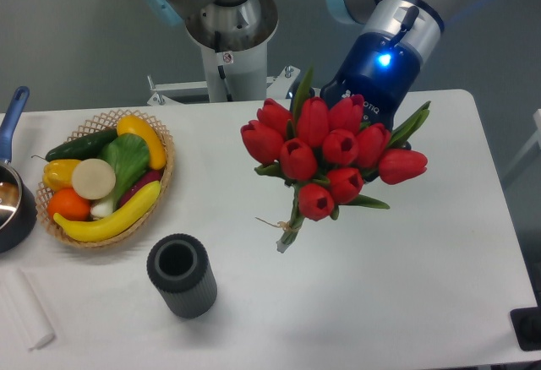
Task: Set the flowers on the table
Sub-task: 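Carry the red tulip bouquet with the gripper toward the table center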
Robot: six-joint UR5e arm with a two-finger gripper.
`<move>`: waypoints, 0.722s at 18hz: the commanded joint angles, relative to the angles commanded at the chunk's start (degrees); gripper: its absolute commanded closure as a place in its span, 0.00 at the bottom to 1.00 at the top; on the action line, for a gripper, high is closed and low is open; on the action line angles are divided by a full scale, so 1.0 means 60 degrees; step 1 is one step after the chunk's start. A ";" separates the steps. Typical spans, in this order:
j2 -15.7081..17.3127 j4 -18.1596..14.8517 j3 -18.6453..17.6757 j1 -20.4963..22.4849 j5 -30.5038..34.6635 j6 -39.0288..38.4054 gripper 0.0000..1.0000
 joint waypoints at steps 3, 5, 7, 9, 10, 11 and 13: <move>0.0000 0.0000 -0.0074 0.0029 0.0074 0.0029 0.53; 0.0000 -0.0015 -0.0088 0.0030 0.0088 0.0044 0.53; 0.0000 -0.0015 -0.0103 0.0015 0.0103 0.0044 0.53; 0.0029 -0.0044 -0.0132 0.0015 0.0176 0.0029 0.53; 0.0058 -0.0044 -0.0161 0.0000 0.0336 0.0015 0.53; 0.0117 -0.0029 -0.0248 -0.0014 0.0555 0.0029 0.53; 0.0277 -0.0044 -0.0322 -0.0029 0.1111 0.0044 0.53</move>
